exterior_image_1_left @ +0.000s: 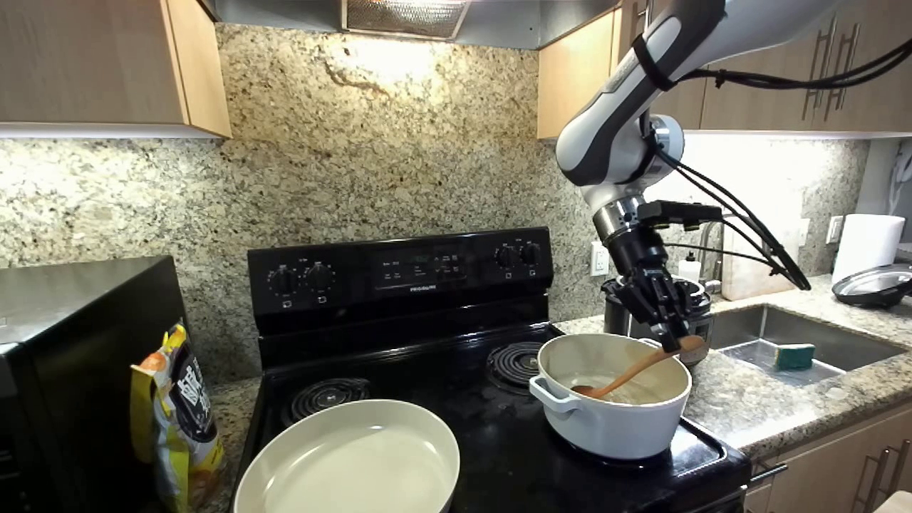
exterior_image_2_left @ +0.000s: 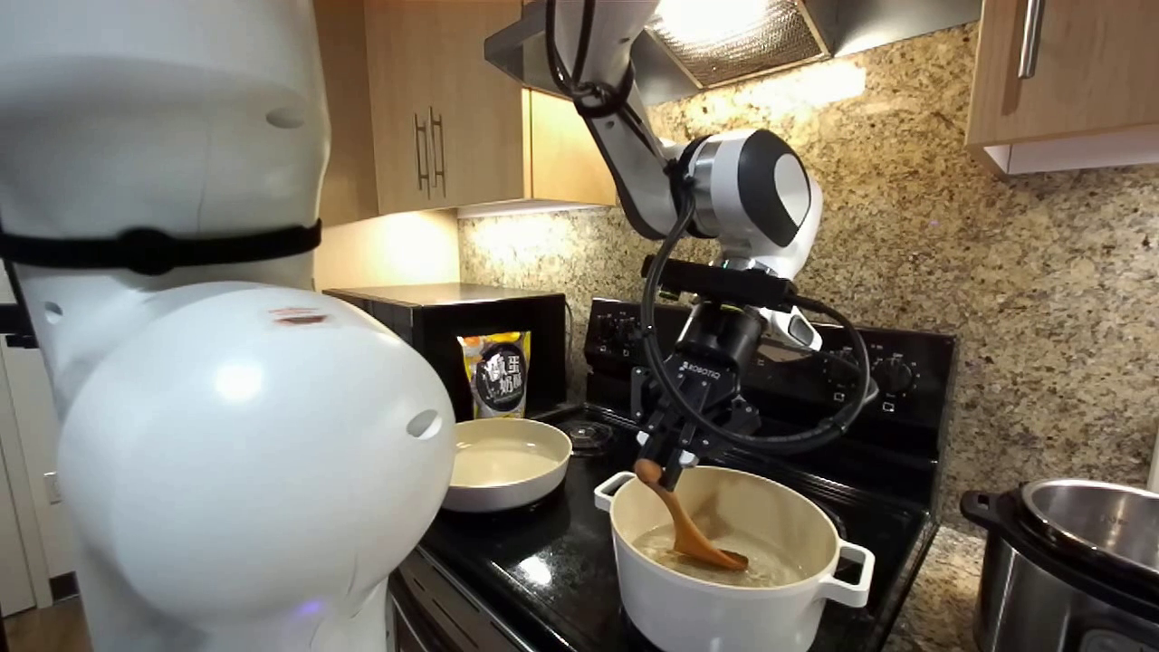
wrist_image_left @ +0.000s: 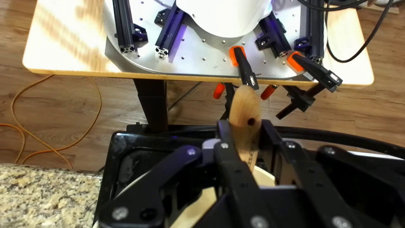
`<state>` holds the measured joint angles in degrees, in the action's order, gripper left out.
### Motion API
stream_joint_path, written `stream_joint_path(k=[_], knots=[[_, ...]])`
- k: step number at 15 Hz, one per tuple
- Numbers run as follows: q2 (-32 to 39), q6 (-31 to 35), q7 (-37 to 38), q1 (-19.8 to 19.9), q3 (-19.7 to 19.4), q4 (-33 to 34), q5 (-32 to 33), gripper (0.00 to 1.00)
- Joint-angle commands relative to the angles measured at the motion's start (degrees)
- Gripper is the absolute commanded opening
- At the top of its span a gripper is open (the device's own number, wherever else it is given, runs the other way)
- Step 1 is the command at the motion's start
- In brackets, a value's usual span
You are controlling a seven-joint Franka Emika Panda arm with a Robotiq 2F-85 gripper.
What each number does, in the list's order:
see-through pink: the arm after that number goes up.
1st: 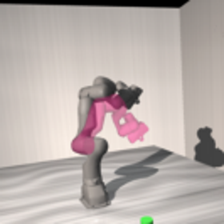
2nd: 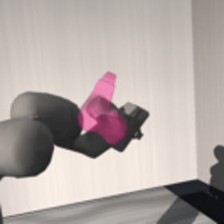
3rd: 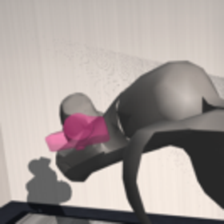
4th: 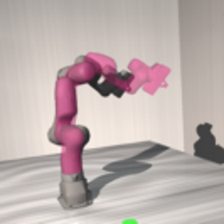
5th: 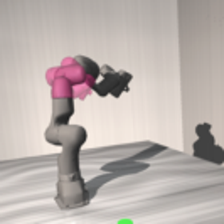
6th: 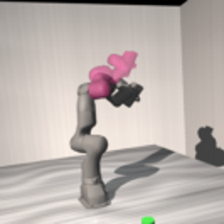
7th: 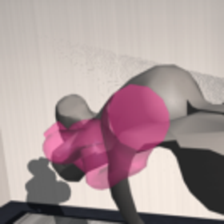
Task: Mix the things in the pot with the wooden spoon
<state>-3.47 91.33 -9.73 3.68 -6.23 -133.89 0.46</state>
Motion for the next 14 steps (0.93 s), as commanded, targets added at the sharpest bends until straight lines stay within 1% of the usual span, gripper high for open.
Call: stream_joint_path(k=[1,3,6,14], knots=[[4.6,2.3,1.6,0.0,0.9,3.8,-0.3,0.07],[6.0,3.1,2.8,0.1,1.0,5.2,-0.3,0.07],[5.9,2.8,4.6,0.6,0.7,5.4,0.4,0.07],[1.1,1.5,7.3,1.9,-0.6,1.9,1.8,0.07]])
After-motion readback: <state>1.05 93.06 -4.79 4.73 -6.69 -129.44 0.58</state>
